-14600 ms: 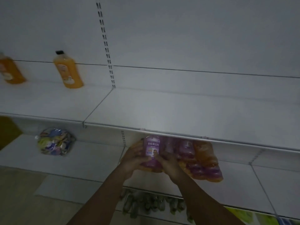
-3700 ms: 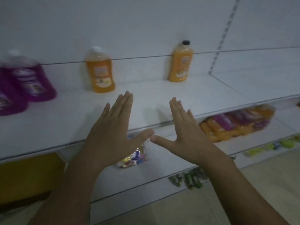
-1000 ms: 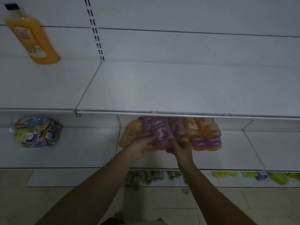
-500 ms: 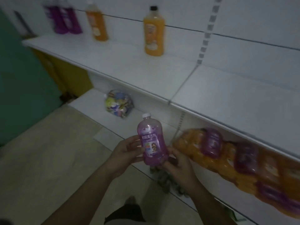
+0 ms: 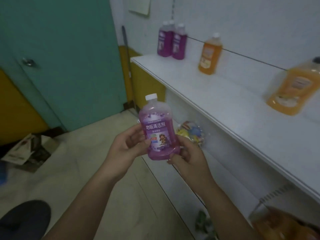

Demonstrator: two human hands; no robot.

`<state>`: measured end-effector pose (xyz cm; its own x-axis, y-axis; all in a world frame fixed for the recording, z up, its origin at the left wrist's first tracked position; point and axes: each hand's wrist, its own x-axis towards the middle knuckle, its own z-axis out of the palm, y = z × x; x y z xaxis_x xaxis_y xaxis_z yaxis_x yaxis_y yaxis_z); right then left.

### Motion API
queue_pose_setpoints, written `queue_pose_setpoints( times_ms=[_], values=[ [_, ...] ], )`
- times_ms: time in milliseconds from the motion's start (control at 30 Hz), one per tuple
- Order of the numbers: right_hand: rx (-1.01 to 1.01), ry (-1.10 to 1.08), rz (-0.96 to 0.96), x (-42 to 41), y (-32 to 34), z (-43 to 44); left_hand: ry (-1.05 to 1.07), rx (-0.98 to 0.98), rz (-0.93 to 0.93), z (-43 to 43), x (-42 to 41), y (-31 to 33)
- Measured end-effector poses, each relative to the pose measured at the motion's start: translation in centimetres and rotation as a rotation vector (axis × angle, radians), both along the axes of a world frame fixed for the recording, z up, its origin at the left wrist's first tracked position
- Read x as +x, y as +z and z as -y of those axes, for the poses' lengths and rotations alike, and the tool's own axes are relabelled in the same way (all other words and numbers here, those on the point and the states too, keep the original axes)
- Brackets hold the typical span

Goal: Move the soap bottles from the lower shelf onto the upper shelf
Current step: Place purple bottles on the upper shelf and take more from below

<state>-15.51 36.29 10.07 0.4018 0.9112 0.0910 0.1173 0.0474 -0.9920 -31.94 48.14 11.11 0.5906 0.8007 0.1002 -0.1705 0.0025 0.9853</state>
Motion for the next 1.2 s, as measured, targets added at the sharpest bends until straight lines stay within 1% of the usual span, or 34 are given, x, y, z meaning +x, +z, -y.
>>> queue_pose_setpoints(
  times_ms=[167, 267, 333, 533, 700, 900, 1000, 1200],
  values=[
    [0.060, -0.001, 0.081, -1.5, 1.8, -8.8, 0.049, 0.091, -0.004, -8.3, -1.5, 2.4],
    [0.078, -0.030, 0.206, -1.5, 2.6, -13.2, 0.066, 0.150, 0.008, -12.9, -1.3, 3.6],
    [0.076, -0.044, 0.246, -1.1, 3.4, -15.9, 0.068, 0.184, 0.010, -15.9, -0.8, 4.4],
    [0.100, -0.096, 0.289, 1.1, 5.7, -24.0, 0.075, 0.293, -0.020, -23.8, 3.0, 6.5],
    [0.045, -0.180, 0.369, 5.1, 6.9, -30.4, 0.037, 0.347, -0.037, -30.1, 7.3, 7.6],
    [0.006, -0.278, 0.429, 9.5, 7.2, -35.8, -0.033, 0.398, -0.065, -36.1, 12.7, 8.1],
    [-0.060, -0.328, 0.470, 11.2, 7.3, -37.6, -0.089, 0.454, -0.093, -38.7, 15.3, 8.2],
    [-0.197, -0.426, 0.528, 13.3, 7.7, -39.9, -0.299, 0.499, -0.135, -44.1, 19.9, 7.6]
  ],
)
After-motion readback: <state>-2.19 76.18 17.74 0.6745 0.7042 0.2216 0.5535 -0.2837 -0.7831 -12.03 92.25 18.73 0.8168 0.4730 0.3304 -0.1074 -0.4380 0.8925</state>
